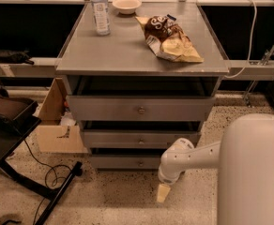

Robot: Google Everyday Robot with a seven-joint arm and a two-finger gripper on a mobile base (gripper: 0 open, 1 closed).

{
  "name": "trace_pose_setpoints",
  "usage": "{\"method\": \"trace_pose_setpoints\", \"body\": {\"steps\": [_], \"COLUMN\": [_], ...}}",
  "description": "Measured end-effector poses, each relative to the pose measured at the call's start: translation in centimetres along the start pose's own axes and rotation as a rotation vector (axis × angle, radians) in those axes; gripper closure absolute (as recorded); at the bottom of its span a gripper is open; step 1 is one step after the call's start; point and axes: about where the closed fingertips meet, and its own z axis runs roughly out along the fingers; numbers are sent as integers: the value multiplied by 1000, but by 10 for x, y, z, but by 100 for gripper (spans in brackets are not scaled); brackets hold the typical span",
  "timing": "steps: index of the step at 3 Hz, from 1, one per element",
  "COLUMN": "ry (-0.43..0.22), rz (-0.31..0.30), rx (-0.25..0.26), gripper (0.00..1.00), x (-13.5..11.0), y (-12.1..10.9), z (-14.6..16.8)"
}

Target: Open bottom drawer

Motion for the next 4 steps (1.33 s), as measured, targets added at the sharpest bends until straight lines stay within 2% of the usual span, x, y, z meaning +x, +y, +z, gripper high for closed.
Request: {"method": "trace_pose_setpoints", "body": {"steps": [1, 2, 3, 4], "ry": [-9, -24, -26, -27], "rz": [-37, -69, -68, -97], "rx": [48, 104, 109, 127], "gripper": [0, 0, 0, 0], "x": [11, 6, 5, 3], "y": [-26, -85, -89, -91], "z": [50, 126, 127, 140]}}
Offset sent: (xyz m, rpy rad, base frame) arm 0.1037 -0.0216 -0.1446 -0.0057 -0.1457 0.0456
